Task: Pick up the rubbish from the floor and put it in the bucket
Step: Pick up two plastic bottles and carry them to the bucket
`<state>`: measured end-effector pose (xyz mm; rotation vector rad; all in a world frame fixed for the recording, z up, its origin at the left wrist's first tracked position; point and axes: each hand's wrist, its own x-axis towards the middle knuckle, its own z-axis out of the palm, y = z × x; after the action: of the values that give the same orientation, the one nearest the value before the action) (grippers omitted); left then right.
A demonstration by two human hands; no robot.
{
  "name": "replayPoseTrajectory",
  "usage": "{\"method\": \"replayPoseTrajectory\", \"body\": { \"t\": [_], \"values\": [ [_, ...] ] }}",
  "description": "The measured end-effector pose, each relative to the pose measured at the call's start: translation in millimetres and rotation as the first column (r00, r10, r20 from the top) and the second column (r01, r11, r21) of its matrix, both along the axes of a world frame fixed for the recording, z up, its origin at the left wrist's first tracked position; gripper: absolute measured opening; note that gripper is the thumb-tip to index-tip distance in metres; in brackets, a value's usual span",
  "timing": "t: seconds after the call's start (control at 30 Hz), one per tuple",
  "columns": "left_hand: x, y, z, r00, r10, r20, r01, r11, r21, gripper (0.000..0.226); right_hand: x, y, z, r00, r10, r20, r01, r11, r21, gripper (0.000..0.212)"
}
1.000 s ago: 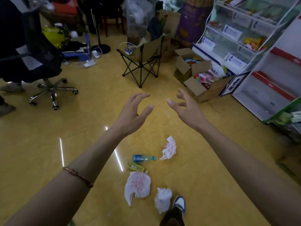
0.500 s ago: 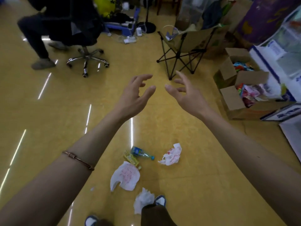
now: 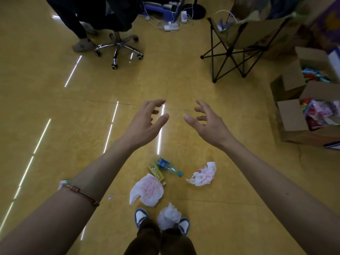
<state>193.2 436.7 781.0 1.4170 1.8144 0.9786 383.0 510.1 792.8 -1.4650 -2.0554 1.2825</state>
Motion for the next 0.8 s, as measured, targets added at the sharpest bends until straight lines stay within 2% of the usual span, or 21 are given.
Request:
{"method": "replayPoseTrajectory", "body": {
  "t": [0.2, 0.4, 0.6, 0.8],
  "values": [
    [-14.5, 18.5, -29.1, 1.0, 0.025, 0.008, -0.025, 0.999, 0.029, 0.044, -17.2, 23.4, -29.7, 0.999, -0.016, 0.034, 0.015, 0.999, 0.048, 0.081],
    [-22.6, 28.7, -79.6, 0.994, 0.109, -0.024, -0.11, 0.994, -0.023, 0.044, -36.6, 47.4, -82.0, 0.999, 0.04, 0.014, -0.041, 0.999, 0.028, 0.08],
    [-19.0, 40.4, -152.7, 0.983, 0.168, -0.068, -0.171, 0.984, -0.047, 0.046, -42.3, 71.9, -155.2, 0.992, 0.125, 0.028, -0.126, 0.992, 0.02, 0.082],
    [-23.7, 51.3, -251.9, 0.978, 0.194, -0.082, -0.197, 0.98, -0.036, 0.045, -53.5, 85.2, -255.0, 0.991, 0.133, 0.016, -0.134, 0.991, 0.02, 0.082]
  ]
}}
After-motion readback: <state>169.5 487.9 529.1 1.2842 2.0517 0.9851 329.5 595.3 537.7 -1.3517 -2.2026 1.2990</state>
